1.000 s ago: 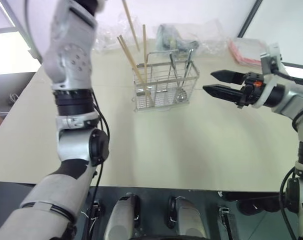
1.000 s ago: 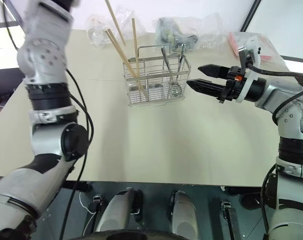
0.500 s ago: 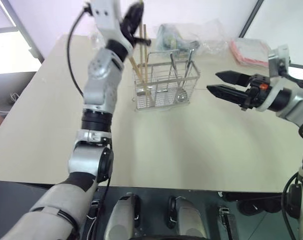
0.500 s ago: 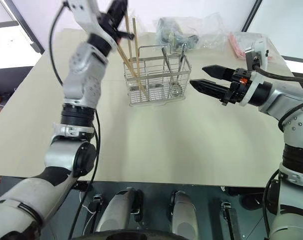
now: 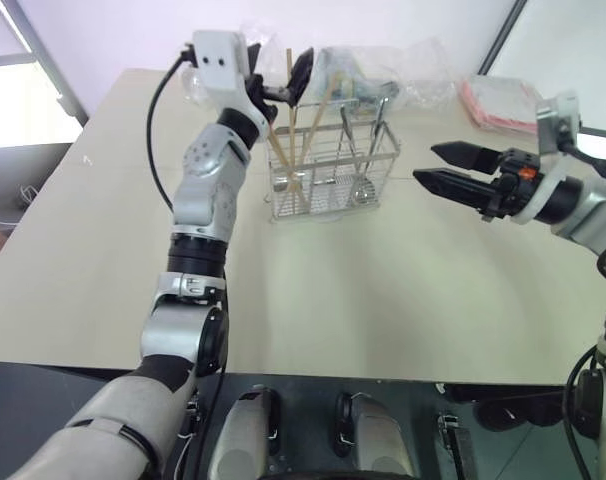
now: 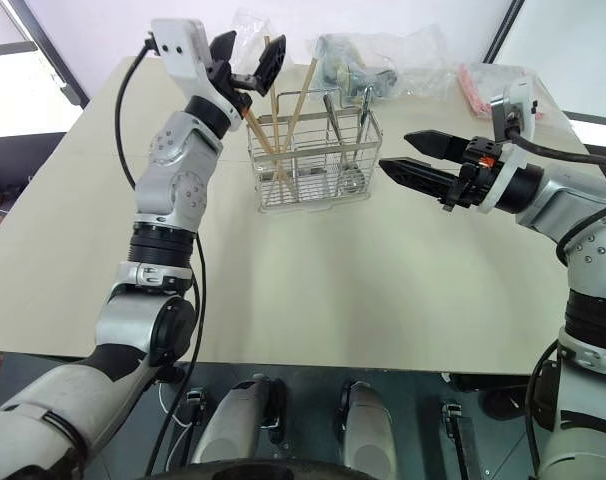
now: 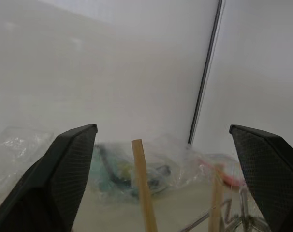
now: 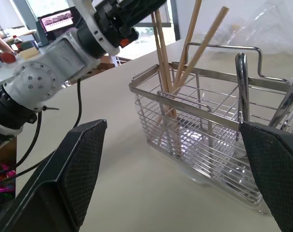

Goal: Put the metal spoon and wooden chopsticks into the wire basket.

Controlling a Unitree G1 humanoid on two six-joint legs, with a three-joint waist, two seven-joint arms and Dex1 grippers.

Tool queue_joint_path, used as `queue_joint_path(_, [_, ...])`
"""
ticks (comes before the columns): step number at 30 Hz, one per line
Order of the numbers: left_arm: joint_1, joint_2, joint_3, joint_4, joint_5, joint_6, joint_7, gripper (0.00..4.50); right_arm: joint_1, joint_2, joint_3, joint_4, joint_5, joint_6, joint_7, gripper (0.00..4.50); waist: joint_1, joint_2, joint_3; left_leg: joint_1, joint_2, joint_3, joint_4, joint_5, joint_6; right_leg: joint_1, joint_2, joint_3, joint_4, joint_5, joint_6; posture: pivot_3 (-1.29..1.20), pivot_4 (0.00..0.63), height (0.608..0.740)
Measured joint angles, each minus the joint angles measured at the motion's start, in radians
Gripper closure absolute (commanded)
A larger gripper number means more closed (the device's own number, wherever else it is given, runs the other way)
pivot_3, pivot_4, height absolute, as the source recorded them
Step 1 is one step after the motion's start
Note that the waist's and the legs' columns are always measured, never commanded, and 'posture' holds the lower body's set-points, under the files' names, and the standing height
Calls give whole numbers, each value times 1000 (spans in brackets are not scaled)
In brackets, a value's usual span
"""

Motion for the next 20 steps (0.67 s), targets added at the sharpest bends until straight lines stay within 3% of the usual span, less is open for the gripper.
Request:
queue_joint_path(2, [-8,62,22,-121,-65,129,-5,81,0,0,2,3,-7,-10,6,0,-1,0,0,0,0,0,0,0,0,0,0,0,0,0,0,0,150,699])
queue_joint_path(7, [1,459,25,-329,-220,504,-225,81,-4,-34,22,67,-53,-53,60,0,-25,2,0,1,0,0,-1,3,-5,0,1,0,1,-1,0,0,150,699])
queue_joint_path(12, [301,903,-13,-453,-233,560,-623,81,-23,-72,47,134,-110,-117,134,0,-37,6,0,1,1,2,-2,2,-6,-2,1,1,0,-1,-1,0,150,699])
queue_joint_path(16, [521,1033,-1,-494,-213,518,-787,81,-33,-72,77,155,-134,-147,180,0,-23,7,1,-1,1,1,-2,0,-8,-5,0,1,-1,-3,-5,0,150,699])
queue_joint_path(20, [545,1061,83,-504,-213,498,-802,81,-54,-69,106,177,-154,-169,208,0,-22,7,1,-3,0,1,-2,-1,-6,-10,-1,1,-3,-3,-5,0,150,699])
